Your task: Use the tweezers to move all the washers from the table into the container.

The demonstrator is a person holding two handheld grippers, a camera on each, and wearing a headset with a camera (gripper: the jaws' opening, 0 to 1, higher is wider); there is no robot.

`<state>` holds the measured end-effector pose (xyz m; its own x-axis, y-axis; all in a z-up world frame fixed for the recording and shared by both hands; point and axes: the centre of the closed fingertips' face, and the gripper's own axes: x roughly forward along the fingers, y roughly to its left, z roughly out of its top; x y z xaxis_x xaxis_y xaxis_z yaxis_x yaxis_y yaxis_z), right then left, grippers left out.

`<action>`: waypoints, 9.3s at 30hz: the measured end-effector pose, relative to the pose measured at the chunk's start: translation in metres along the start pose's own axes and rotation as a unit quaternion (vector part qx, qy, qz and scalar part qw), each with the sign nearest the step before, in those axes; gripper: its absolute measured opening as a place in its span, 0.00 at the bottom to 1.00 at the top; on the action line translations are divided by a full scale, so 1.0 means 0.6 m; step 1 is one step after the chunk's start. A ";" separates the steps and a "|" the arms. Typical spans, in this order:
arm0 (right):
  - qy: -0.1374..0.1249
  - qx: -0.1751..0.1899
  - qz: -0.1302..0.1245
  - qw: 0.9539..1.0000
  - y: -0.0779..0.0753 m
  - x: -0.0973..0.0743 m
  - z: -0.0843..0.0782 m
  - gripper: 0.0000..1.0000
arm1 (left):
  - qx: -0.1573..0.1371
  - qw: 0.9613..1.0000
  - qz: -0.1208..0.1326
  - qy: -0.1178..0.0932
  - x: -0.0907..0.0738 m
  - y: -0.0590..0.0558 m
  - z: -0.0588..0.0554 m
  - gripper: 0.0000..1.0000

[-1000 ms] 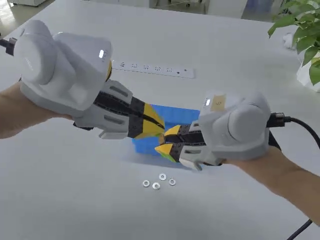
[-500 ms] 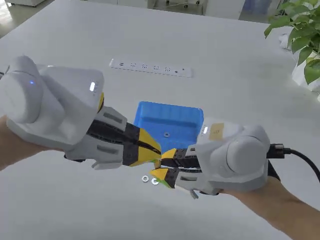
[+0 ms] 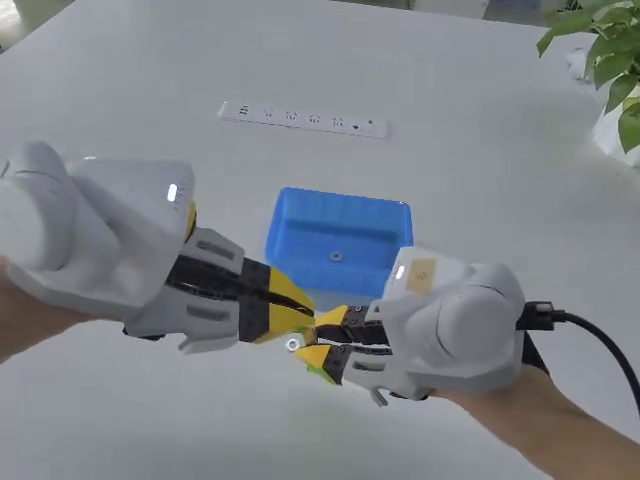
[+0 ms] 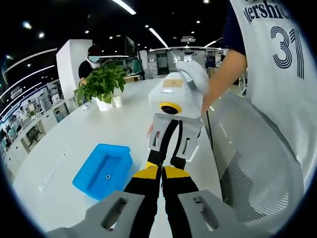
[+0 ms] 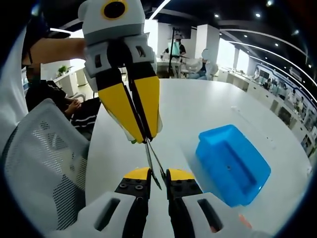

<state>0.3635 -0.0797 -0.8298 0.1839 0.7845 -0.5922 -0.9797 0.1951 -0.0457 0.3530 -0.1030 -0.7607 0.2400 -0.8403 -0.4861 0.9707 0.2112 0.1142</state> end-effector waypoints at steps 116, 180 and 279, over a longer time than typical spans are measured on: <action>0.036 0.000 0.046 0.998 -0.011 0.012 -0.058 0.13 | -0.011 0.999 -0.039 0.015 0.041 0.009 -0.018 0.05; -0.017 -0.061 -0.040 0.997 -0.172 -0.033 0.073 0.10 | 0.106 0.994 0.001 -0.001 0.008 0.157 0.091 0.05; -0.040 -0.054 -0.003 0.998 -0.056 -0.024 0.080 0.15 | 0.064 0.997 -0.029 -0.033 -0.037 0.045 0.094 0.05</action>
<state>0.3979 -0.0691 -0.7810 0.1905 0.8286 -0.5264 -0.9808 0.1385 -0.1369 0.3744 -0.1067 -0.6976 0.1786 -0.8808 -0.4385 0.9749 0.0982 0.1997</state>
